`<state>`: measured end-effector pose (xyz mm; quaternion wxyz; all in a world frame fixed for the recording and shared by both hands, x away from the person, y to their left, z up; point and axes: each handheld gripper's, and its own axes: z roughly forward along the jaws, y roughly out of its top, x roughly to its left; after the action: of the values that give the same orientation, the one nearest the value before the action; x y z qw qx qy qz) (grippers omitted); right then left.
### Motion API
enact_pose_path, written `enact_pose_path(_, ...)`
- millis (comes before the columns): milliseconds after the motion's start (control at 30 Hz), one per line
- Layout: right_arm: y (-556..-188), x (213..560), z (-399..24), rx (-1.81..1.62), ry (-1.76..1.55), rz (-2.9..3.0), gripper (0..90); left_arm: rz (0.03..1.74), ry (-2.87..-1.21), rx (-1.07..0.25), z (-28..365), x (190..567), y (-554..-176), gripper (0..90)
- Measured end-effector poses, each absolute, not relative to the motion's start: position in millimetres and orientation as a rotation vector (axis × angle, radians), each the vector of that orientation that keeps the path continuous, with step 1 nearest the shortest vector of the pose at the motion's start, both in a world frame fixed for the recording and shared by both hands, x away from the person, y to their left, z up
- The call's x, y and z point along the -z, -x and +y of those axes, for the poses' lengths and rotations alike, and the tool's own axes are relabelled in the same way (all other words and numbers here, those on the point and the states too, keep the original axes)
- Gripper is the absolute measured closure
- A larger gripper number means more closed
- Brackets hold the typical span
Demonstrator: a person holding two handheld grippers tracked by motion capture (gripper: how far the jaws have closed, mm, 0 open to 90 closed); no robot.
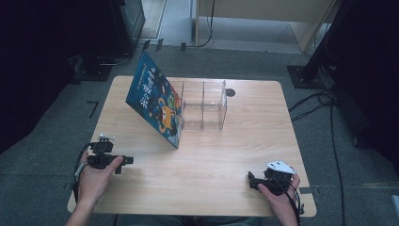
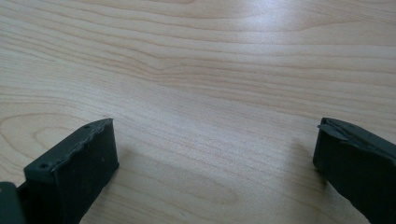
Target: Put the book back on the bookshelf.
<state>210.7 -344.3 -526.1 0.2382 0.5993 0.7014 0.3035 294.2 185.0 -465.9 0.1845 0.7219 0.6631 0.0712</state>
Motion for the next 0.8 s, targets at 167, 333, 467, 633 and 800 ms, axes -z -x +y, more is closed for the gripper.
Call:
enact_pose_path(167,-211,526,-344,-0.83,-1.644,1.918,0.0,1.862,-2.022,-0.233,185,476,-284,0.0)
enact_pose_path(333,-211,526,-345,-0.83,-1.643,1.919,0.0,1.857,-2.014,-0.273,187,486,-274,0.0)
enact_pose_path(467,-211,526,-345,-0.829,-1.642,1.918,0.0,1.851,-2.014,-0.316,190,492,-267,0.0)
enact_pose_path(633,-211,526,-345,-0.829,-1.642,1.918,0.0,1.824,-1.983,-0.369,195,497,-259,0.0)
enact_pose_path(800,-211,526,-345,-0.828,-1.644,1.916,0.0,1.796,-1.939,-0.436,198,501,-251,0.0)
